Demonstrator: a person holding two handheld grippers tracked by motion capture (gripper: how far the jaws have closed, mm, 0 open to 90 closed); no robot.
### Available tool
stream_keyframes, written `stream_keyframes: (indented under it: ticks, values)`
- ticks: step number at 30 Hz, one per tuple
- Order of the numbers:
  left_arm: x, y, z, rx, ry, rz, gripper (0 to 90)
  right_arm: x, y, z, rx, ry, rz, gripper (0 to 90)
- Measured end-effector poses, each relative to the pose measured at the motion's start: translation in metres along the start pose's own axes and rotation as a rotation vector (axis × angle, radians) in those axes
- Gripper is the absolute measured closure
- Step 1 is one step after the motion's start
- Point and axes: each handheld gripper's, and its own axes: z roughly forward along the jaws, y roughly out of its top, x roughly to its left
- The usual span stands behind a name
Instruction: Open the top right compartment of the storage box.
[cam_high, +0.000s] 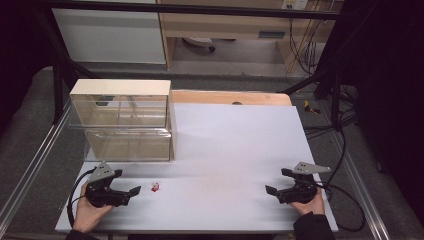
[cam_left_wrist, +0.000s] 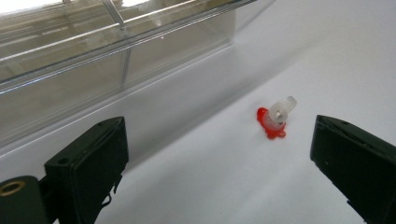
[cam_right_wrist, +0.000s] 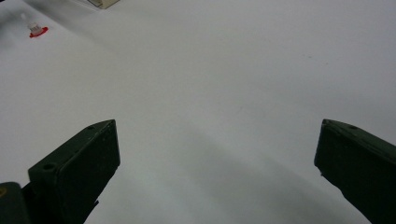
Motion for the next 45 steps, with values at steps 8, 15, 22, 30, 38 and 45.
stream_keyframes:
  ticks: [8,15,22,30,38,45]
  values:
    - [-0.002,0.002,-0.004,-0.010,0.001,0.002,5.3,0.000,0.000,-0.001,-0.002,-0.005,0.000,0.6]
    - [-0.003,0.007,-0.010,-0.022,0.004,-0.005,7.6,0.000,0.000,-0.001,0.002,-0.010,-0.002,0.6]
    - [-0.001,0.015,-0.018,-0.027,0.004,-0.020,13.4,0.000,0.000,-0.001,0.001,-0.012,-0.002,0.6]
    - [0.002,0.024,-0.027,-0.043,0.019,-0.030,26.1,0.000,0.000,0.000,0.004,-0.015,-0.005,0.6]
    - [0.006,0.033,-0.037,-0.062,0.029,-0.024,44.0,0.001,0.000,0.000,0.005,-0.017,-0.005,0.6]
    - [0.009,0.052,-0.047,-0.082,0.050,0.010,58.8,0.001,0.000,0.000,0.006,-0.019,-0.006,0.6]
